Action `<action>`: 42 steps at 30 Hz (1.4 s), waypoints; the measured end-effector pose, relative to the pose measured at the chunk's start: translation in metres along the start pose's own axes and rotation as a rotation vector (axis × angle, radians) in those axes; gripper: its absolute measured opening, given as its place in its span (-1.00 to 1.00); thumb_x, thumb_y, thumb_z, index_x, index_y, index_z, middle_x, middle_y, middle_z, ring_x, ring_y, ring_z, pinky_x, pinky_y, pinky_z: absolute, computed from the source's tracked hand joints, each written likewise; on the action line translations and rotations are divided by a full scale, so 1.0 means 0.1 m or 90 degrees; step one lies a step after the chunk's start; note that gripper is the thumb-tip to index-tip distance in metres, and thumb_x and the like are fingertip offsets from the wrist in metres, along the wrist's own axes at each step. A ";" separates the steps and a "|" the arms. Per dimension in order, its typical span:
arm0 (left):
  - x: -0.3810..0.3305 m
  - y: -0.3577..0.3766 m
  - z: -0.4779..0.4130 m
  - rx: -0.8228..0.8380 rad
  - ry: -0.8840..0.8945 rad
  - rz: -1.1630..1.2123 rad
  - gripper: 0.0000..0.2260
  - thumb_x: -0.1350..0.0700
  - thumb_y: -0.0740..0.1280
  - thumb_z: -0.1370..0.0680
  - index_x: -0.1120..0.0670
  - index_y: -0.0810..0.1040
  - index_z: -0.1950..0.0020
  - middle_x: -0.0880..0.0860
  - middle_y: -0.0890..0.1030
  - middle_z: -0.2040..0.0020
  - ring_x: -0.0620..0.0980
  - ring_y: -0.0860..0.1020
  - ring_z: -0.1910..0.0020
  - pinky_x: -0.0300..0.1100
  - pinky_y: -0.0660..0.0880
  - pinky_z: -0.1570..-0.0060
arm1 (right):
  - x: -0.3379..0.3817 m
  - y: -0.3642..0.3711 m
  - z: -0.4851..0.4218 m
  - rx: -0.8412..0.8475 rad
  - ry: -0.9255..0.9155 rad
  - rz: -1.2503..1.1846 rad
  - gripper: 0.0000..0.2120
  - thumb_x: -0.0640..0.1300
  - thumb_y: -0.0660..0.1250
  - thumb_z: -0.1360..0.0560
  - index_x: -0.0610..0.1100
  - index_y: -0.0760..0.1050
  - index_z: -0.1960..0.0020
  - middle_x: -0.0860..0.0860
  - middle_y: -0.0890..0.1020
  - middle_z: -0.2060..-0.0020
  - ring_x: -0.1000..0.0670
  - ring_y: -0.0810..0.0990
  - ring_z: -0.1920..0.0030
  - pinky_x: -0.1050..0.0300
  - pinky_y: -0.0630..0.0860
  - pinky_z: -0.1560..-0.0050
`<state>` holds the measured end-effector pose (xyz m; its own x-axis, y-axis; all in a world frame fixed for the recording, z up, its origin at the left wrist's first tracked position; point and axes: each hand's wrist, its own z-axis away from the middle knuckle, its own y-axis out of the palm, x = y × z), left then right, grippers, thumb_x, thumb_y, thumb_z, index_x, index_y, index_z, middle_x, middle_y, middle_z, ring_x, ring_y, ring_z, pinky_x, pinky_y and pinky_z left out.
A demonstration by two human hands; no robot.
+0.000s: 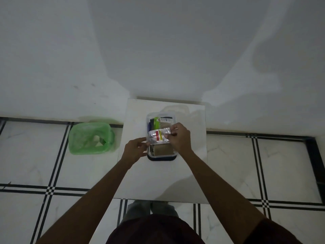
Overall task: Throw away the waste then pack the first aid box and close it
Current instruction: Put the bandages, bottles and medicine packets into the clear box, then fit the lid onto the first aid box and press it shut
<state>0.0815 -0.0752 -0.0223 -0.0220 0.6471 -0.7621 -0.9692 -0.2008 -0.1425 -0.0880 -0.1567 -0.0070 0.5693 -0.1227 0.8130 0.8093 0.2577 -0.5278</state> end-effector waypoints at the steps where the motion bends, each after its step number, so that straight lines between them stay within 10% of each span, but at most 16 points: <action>1: 0.00 0.00 0.00 -0.006 0.007 -0.007 -0.65 0.15 0.36 -0.53 0.19 0.51 -0.30 0.22 0.67 0.01 0.13 0.64 0.04 0.07 0.60 -0.03 | -0.03 0.05 0.00 -0.006 -0.023 0.046 -0.75 -0.24 0.49 -0.39 -0.27 0.47 0.04 -0.17 0.66 0.11 -0.07 0.64 0.13 0.31 0.53 0.25; 9: -0.04 0.04 -0.02 -0.017 0.028 -0.105 -0.58 0.08 0.43 -0.46 0.03 0.50 -0.32 0.15 0.67 -0.01 0.10 0.65 0.03 0.08 0.63 0.05 | -0.02 0.18 0.04 -0.052 -0.064 0.364 -0.74 -0.11 0.40 -0.47 -0.22 0.49 -0.09 -0.14 0.60 0.05 -0.08 0.58 0.06 0.06 0.58 0.16; 16: -0.16 0.07 -0.06 0.030 0.058 -0.155 -0.67 0.18 0.34 -0.51 0.07 0.51 -0.28 0.23 0.66 -0.03 0.16 0.64 0.04 0.16 0.62 0.08 | -0.11 -0.13 -0.09 -0.188 0.198 0.069 -0.87 -0.16 0.35 -0.48 -0.23 0.56 0.04 -0.11 0.66 0.15 -0.04 0.57 0.20 0.31 0.31 0.38; 20: -0.14 0.00 0.01 0.013 0.122 -0.211 -0.70 0.22 0.29 -0.53 0.12 0.50 -0.27 0.21 0.67 -0.01 0.17 0.66 0.09 0.15 0.63 0.20 | -0.49 -0.15 -0.10 -0.035 0.313 0.084 -0.80 -0.15 0.42 -0.45 -0.26 0.58 0.00 -0.14 0.66 0.10 -0.12 0.61 0.06 0.23 0.43 0.13; 25: -0.03 -0.27 0.05 -0.013 0.163 -0.238 -0.65 0.29 0.26 -0.53 0.07 0.49 -0.29 0.14 0.69 0.06 -0.06 0.66 0.22 -0.01 0.64 0.31 | -0.67 0.12 -0.10 0.040 0.327 0.124 -0.60 -0.01 0.56 -0.29 -0.19 0.38 0.39 -0.01 0.40 0.50 -0.01 0.41 0.45 0.25 0.34 0.43; 30: 0.06 -0.40 0.09 -0.010 0.137 -0.242 -0.66 0.33 0.25 -0.53 0.12 0.49 -0.28 -0.05 0.62 0.22 -0.32 0.60 0.34 -0.19 0.58 0.40 | -0.53 0.32 -0.20 0.090 0.395 0.228 -0.50 0.19 0.48 -0.30 -0.20 0.62 0.00 -0.18 0.41 -0.15 -0.21 0.38 -0.21 -0.09 0.46 -0.15; 42: 0.09 -0.31 0.09 0.001 0.158 -0.204 -0.64 0.31 0.26 -0.54 0.07 0.46 -0.32 0.04 0.63 0.10 -0.16 0.61 0.22 -0.20 0.61 0.32 | -0.36 0.39 -0.18 0.090 0.428 0.192 -0.70 -0.05 0.28 -0.53 -0.22 0.57 -0.14 -0.20 0.31 -0.25 -0.22 0.30 -0.28 -0.04 0.35 -0.26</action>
<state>0.1087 -0.0566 -0.0185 0.3409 0.4797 -0.8085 -0.9177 -0.0167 -0.3969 -0.0745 -0.1597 -0.0611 0.7662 -0.5742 0.2885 0.6032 0.4880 -0.6309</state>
